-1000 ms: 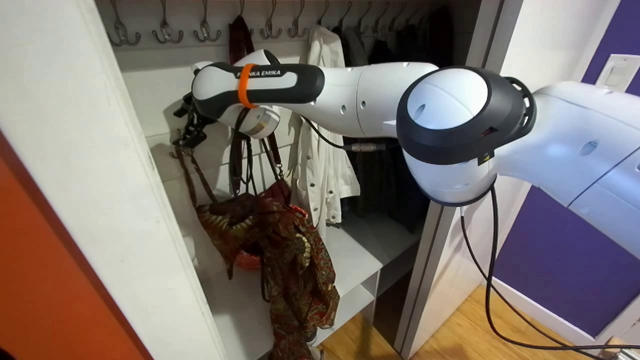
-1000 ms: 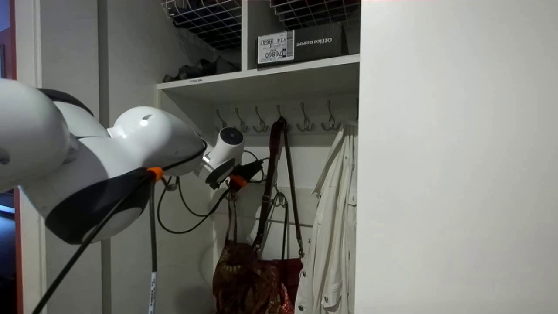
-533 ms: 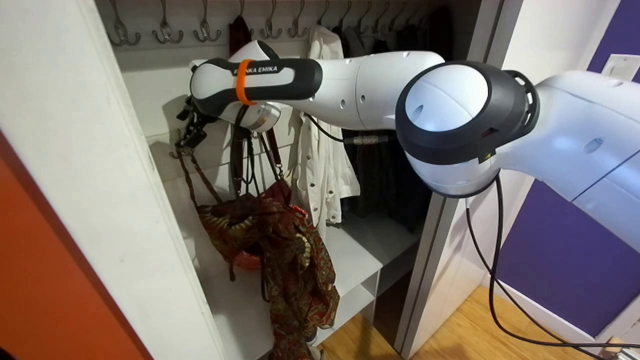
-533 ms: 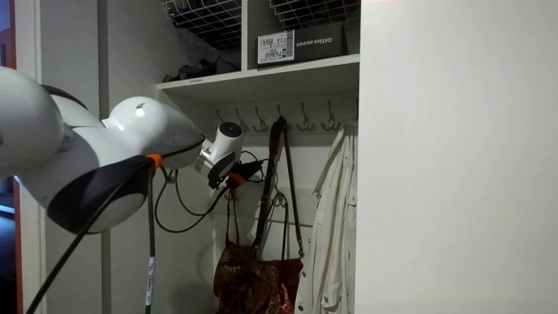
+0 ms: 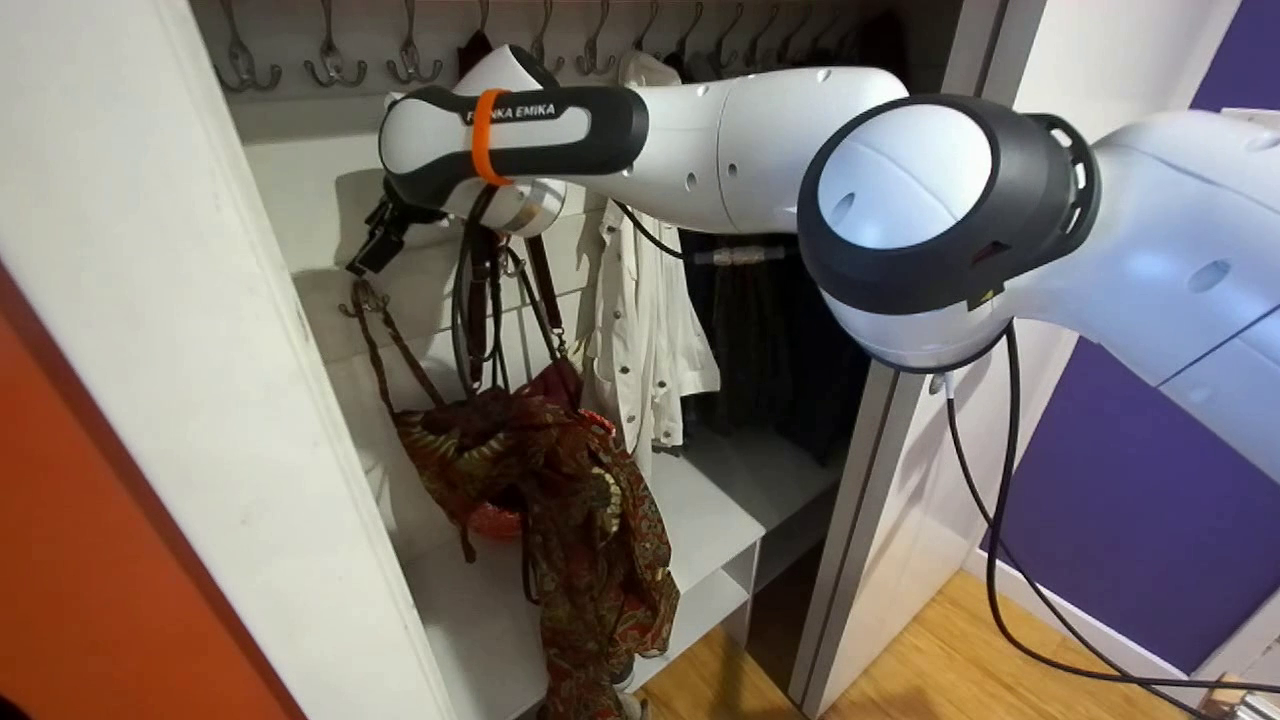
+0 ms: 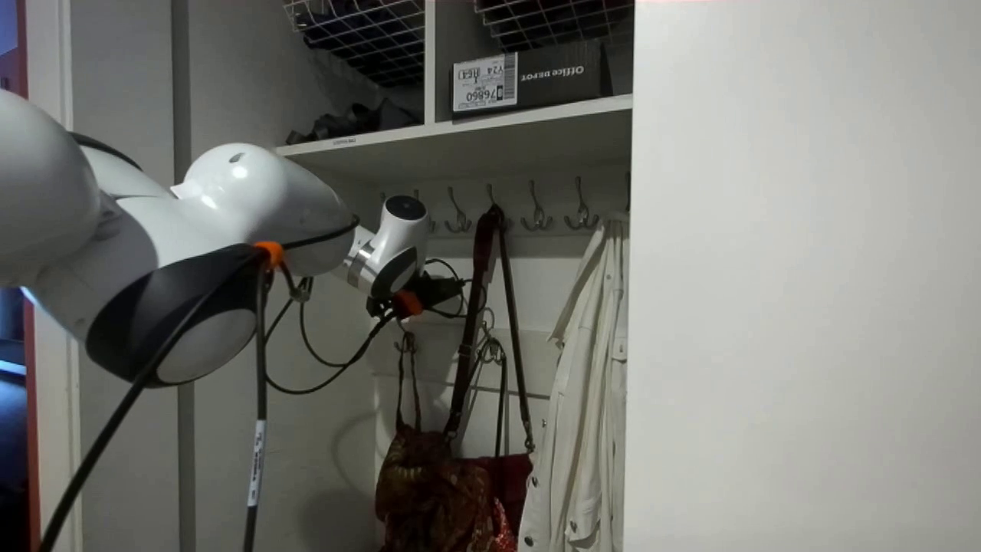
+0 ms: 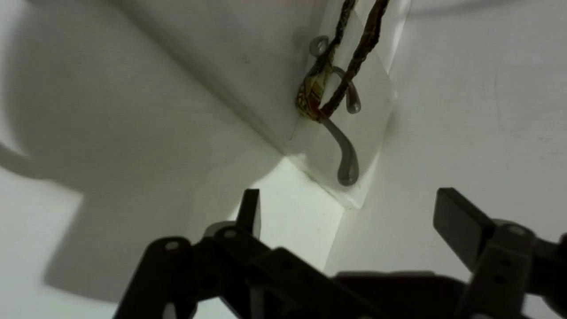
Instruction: Pick up one brown strap from the bottom hangers and hang it on the far left bottom hanger in the closet
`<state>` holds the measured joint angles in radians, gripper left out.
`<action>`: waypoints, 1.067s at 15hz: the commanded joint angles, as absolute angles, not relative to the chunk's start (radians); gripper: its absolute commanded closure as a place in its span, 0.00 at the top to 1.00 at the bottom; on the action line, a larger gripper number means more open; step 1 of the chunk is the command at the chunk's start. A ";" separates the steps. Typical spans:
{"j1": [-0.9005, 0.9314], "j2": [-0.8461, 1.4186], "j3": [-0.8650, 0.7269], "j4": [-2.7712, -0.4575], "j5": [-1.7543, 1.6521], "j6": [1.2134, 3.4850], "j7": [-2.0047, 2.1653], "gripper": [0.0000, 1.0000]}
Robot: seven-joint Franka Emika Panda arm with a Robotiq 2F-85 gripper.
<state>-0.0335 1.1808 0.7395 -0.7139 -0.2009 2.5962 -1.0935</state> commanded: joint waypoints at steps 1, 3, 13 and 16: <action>-0.037 1.131 0.689 -0.740 -0.197 2.536 -0.931 1.00; -0.037 1.122 0.678 -0.742 -0.187 2.505 -0.836 1.00; -0.039 1.134 0.717 -0.715 -0.158 2.425 -0.659 1.00; -0.040 1.134 0.718 -0.715 -0.156 2.425 -0.655 1.00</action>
